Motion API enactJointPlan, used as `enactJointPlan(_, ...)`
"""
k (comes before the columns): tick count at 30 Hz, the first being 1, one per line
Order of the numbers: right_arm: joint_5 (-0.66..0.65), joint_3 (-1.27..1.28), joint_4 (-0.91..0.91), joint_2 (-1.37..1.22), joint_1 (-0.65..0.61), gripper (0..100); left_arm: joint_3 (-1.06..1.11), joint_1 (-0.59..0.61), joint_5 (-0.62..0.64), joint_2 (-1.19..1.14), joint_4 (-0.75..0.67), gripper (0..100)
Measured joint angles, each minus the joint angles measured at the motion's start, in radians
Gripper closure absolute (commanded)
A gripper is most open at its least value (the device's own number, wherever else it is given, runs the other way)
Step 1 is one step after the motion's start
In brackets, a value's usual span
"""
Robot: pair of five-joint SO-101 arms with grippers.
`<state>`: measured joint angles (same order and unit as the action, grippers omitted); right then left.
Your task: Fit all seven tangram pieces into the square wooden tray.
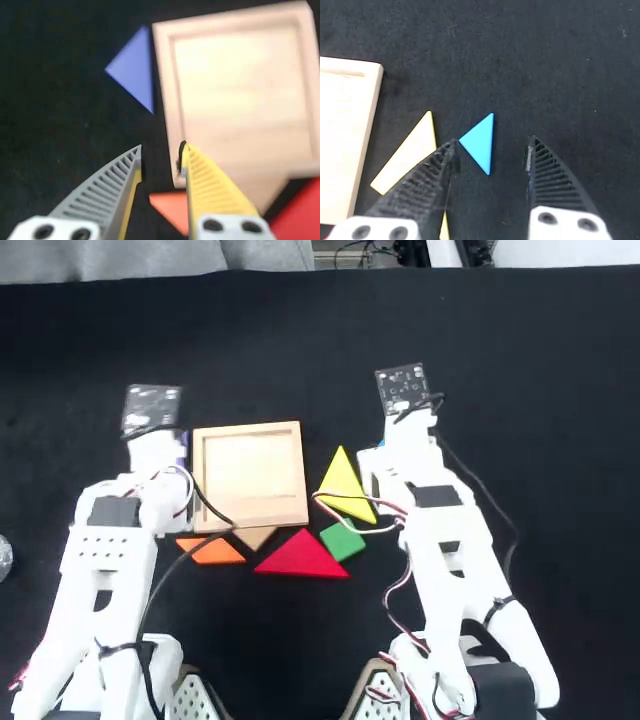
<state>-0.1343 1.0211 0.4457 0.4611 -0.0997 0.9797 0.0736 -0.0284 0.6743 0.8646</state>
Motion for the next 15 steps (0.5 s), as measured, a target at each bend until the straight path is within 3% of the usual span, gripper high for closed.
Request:
enactJointPlan(7,0.000,0.011,0.000,-0.002,-0.043,77.9,0.166,0.060,0.058,-0.009,-0.287,86)
enactJointPlan(15,0.000,0.017,0.000,-0.002,-0.043,77.6,0.195,0.061,0.058,-0.009,-0.348,86)
